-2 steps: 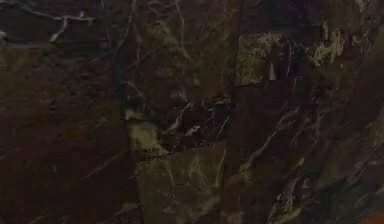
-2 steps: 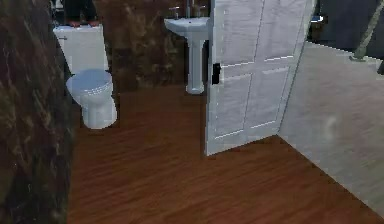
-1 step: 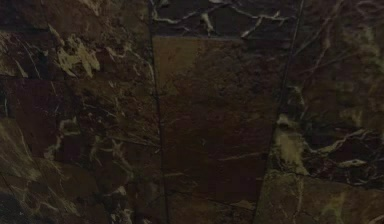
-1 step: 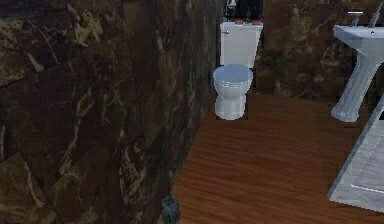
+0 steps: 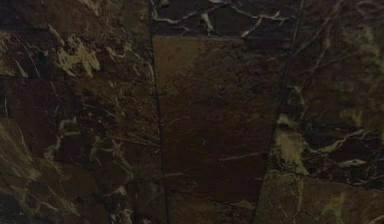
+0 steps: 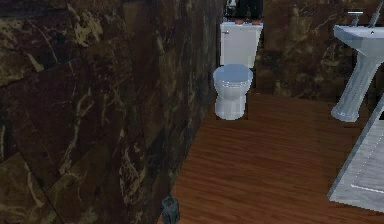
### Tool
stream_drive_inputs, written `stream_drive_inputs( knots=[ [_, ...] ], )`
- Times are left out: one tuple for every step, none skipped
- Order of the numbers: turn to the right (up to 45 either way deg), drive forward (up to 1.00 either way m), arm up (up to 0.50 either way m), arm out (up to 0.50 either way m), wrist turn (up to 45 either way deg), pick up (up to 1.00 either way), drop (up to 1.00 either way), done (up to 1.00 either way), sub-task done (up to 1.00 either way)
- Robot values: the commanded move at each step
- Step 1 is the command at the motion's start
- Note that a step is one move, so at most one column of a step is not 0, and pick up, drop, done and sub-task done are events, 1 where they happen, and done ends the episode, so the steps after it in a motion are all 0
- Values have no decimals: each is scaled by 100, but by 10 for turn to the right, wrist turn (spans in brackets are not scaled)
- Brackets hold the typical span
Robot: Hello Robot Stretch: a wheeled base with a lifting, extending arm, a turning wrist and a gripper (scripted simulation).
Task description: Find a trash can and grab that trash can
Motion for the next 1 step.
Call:
stream_drive_inputs(
  knots=[
    [0, 0, 0, 50, 0, 0, 0, 0, 0]
  ],
)
